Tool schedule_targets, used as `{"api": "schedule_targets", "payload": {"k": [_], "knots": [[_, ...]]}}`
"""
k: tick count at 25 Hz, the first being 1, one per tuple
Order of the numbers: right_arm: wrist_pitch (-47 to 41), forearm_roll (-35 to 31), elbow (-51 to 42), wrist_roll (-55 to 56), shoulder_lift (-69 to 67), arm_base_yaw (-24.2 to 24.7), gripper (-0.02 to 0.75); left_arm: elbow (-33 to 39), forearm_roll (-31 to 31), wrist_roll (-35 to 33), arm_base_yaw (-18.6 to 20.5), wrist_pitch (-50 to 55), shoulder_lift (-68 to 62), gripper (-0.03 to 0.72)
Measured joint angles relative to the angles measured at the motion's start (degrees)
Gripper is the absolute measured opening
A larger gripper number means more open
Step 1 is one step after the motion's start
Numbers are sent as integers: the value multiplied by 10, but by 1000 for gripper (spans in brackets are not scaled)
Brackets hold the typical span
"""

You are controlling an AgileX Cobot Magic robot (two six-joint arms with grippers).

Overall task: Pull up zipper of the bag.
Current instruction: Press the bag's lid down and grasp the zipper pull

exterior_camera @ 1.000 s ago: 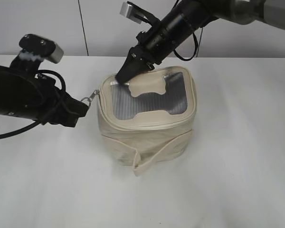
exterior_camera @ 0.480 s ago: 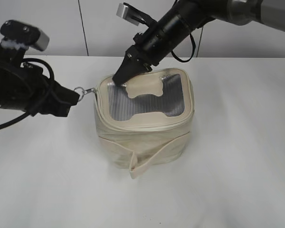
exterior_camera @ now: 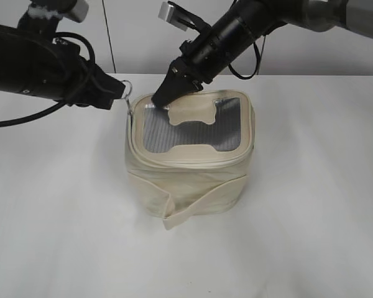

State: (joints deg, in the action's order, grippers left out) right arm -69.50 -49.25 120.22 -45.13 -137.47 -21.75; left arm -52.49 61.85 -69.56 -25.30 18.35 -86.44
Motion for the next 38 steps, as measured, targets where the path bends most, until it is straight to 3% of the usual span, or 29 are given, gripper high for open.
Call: {"api": "schedule_targets", "payload": {"k": [6, 13, 16, 21, 25, 31, 38], "knots": [[2, 0, 0, -6, 0, 1, 53, -64, 6, 0, -1, 16, -66, -8], [-2, -1, 0, -6, 0, 5, 53, -93, -21, 2, 2, 145, -80, -8], [-2, 1, 0, -7, 0, 4, 53, -93, -78, 45, 4, 181, -80, -8], [-2, 2, 0, -8, 0, 3, 52, -95, -243, 179, 3, 226, -74, -8], [-1, 4, 0, 0, 0, 3, 52, -97, -283, 210, 3, 249, -48, -8], [-2, 0, 0, 3, 0, 1, 52, -69, -295, 224, 3, 239, 6, -8], [-2, -1, 0, 17, 0, -3, 52, 12, -233, 227, 0, 202, 22, -8]]}}
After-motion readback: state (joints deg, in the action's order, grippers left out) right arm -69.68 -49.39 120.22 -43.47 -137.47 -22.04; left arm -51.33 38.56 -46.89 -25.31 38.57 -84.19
